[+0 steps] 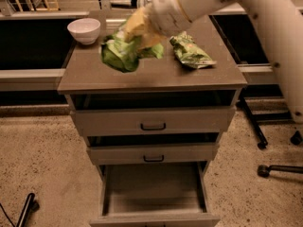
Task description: Pick green rice chip bag from bottom drawer and place on counter
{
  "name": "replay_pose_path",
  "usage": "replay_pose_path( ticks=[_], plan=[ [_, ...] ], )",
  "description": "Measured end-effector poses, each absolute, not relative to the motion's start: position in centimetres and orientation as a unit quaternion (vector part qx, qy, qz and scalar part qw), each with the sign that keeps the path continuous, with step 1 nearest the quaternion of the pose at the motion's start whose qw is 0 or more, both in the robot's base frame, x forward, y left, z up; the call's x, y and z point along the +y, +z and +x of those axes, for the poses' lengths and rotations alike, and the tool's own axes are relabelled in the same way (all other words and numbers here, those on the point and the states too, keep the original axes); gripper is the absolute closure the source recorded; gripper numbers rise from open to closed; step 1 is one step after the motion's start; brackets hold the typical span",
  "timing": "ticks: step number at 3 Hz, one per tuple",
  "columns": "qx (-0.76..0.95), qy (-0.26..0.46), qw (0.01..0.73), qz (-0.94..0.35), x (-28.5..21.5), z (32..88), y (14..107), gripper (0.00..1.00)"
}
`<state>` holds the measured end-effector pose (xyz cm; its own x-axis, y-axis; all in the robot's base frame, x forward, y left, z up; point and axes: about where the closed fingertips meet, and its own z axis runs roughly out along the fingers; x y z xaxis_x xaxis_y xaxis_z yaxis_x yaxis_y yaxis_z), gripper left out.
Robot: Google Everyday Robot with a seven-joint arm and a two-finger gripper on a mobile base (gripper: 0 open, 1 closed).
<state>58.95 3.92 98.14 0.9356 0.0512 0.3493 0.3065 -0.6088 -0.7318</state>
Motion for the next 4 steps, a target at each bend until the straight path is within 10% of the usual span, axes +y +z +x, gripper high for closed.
replay_pose_path(
  ticks=[4],
  plan=[
    [-0.038,-0.186,0.382,-0.904,5.5,73.2,93.0,0.05]
  ],
)
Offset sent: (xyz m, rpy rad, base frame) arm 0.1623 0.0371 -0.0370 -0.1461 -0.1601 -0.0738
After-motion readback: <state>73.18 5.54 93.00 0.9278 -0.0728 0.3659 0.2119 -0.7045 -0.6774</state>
